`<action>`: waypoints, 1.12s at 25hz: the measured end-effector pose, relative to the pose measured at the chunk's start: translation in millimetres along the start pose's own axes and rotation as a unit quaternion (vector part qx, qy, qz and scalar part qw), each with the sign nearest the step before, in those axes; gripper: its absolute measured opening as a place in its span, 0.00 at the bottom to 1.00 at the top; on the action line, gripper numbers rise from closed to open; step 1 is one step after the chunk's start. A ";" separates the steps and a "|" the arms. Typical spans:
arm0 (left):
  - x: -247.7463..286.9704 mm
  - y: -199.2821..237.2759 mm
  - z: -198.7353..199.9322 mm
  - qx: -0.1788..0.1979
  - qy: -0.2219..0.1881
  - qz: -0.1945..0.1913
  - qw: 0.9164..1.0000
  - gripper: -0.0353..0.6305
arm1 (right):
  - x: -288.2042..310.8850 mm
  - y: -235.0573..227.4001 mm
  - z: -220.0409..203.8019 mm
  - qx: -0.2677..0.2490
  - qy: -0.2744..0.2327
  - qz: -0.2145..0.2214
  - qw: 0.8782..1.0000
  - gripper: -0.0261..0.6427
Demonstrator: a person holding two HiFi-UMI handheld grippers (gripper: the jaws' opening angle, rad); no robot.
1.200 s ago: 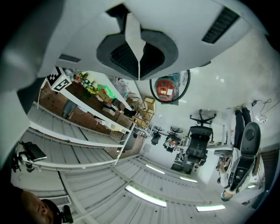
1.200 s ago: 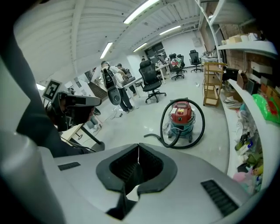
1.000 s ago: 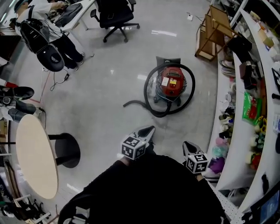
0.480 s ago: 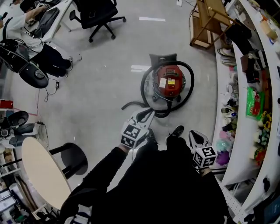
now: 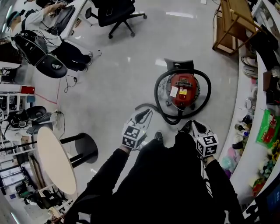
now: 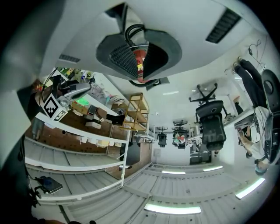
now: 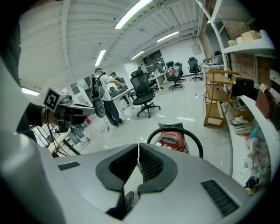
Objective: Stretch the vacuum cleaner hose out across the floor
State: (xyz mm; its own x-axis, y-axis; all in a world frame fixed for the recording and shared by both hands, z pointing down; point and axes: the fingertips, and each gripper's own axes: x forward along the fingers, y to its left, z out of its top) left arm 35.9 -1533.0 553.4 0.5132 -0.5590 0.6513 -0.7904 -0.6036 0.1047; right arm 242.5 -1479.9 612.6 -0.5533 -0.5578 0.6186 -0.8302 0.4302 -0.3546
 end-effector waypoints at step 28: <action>465.9 88.5 -79.5 0.294 0.177 -0.079 0.936 0.33 | 176.9 -202.2 -108.2 0.138 -0.006 -0.027 0.990 0.08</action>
State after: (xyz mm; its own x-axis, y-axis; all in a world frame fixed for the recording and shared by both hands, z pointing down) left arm 178.4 -1801.6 925.9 0.3818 -0.2760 0.8821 -0.3393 -0.9296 -0.1440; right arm 319.9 -1588.7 869.6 -0.5063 -0.5835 0.6349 -0.8454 0.1903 -0.4991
